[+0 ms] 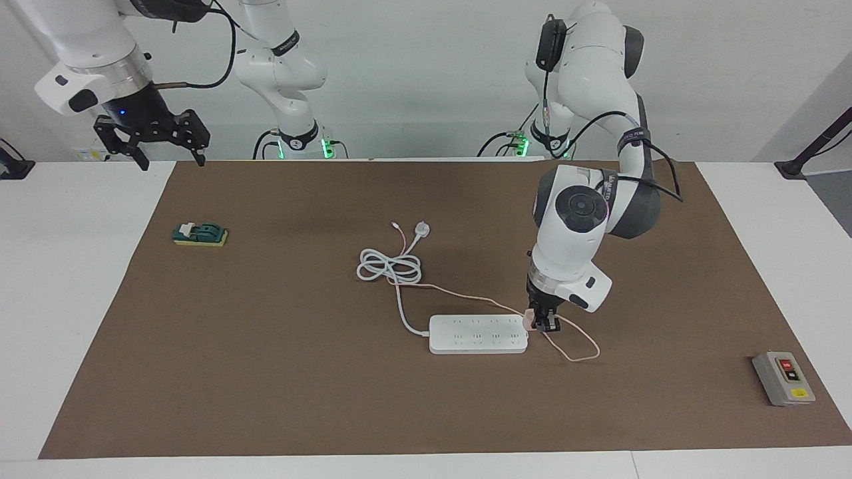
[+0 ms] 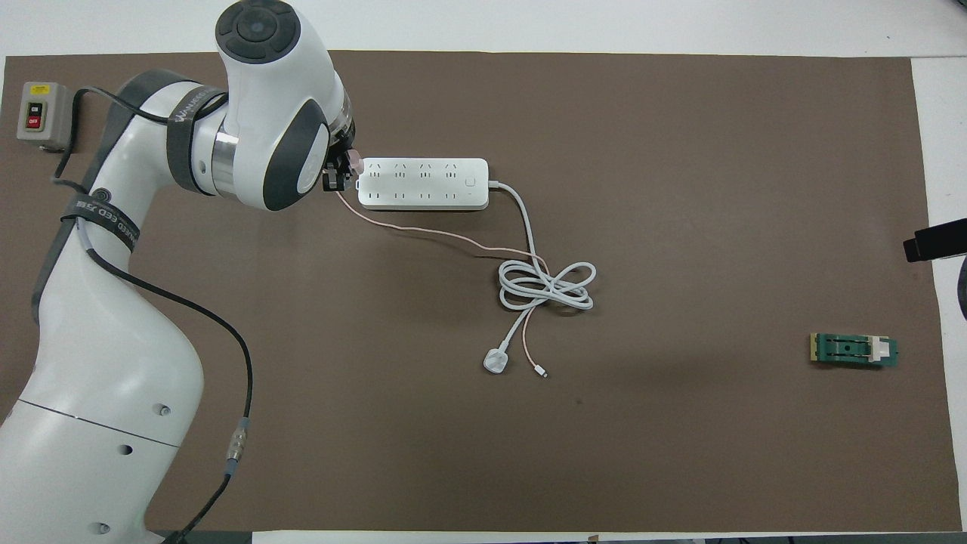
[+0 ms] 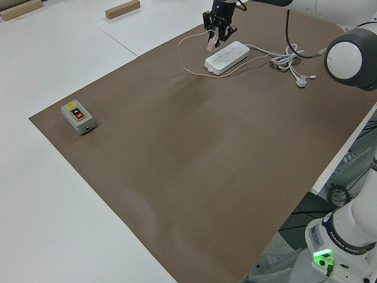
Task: Plug charger into power strip
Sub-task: 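Push the charger prongs into a power strip socket with the left gripper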
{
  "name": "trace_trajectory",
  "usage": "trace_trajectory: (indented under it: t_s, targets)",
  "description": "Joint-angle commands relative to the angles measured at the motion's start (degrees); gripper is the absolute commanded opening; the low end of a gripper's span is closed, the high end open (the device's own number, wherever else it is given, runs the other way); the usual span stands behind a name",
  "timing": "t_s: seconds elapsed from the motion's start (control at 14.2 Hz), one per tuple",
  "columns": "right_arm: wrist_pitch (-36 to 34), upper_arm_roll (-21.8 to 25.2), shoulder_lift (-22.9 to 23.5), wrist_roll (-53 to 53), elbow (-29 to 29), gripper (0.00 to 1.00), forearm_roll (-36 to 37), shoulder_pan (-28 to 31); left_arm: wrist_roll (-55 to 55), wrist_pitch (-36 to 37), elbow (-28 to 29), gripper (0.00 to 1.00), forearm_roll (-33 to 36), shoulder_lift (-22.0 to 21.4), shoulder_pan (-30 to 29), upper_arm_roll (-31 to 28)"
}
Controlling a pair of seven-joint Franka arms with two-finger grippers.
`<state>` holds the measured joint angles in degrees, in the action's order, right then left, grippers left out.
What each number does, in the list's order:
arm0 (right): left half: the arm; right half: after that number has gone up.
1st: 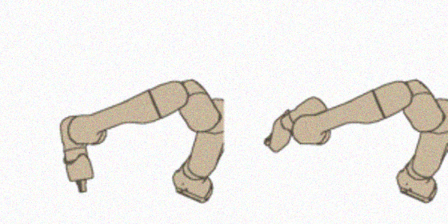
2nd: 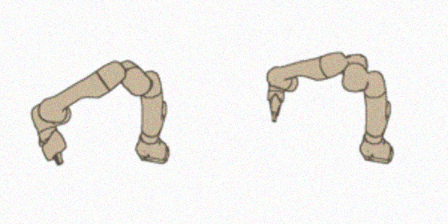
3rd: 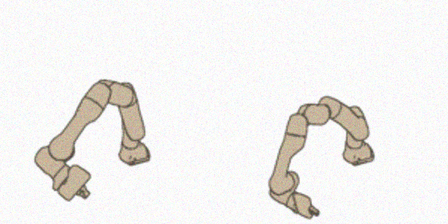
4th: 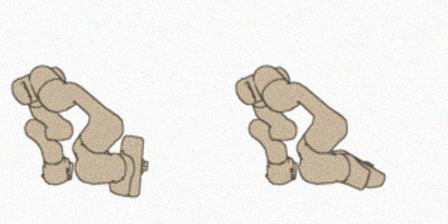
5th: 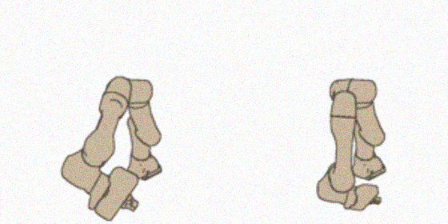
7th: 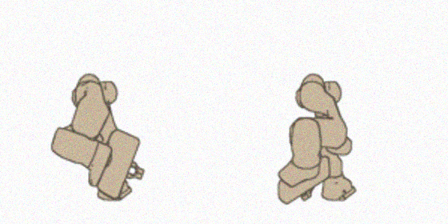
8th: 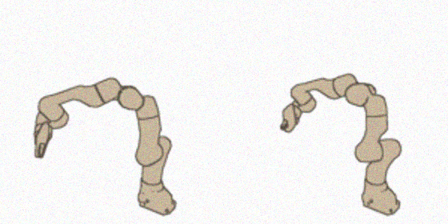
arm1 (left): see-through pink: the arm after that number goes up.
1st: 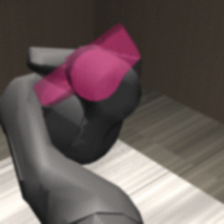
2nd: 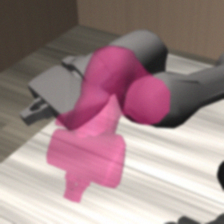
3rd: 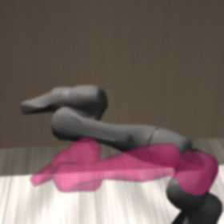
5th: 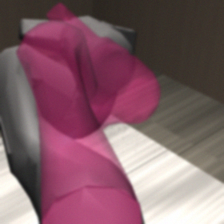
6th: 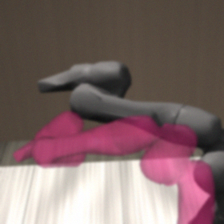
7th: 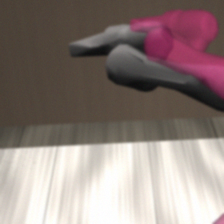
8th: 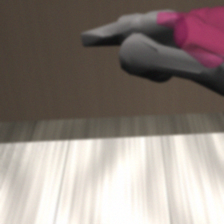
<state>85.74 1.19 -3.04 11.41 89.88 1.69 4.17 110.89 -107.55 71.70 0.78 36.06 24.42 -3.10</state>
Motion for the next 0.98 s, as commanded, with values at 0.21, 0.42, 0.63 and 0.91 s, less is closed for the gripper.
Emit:
trace_trajectory:
  t_s: [0.21,0.42,0.63,0.91]
  targets:
    - [-0.23,-1.1,-1.09,-0.16,1.17,1.0,0.95,1.1,1.17,-4.32,8.17,0.0,-0.69,-3.62,1.15,-0.51]
    - [-0.23,-1.1,-1.09,-0.16,1.17,1.0,0.95,1.1,0.91,-7.14,9.95,0.0,-0.78,-4.16,1.51,-0.5]
    - [-0.23,-1.1,-1.09,-0.16,1.17,1.0,0.95,1.1,0.64,-7.14,10.82,0.0,-1.22,-4.42,1.6,-0.24]
    - [-0.31,-1.1,-1.09,-0.16,1.17,1.0,0.95,1.19,0.38,-7.23,12.05,0.0,-1.22,-5.03,1.59,0.37]
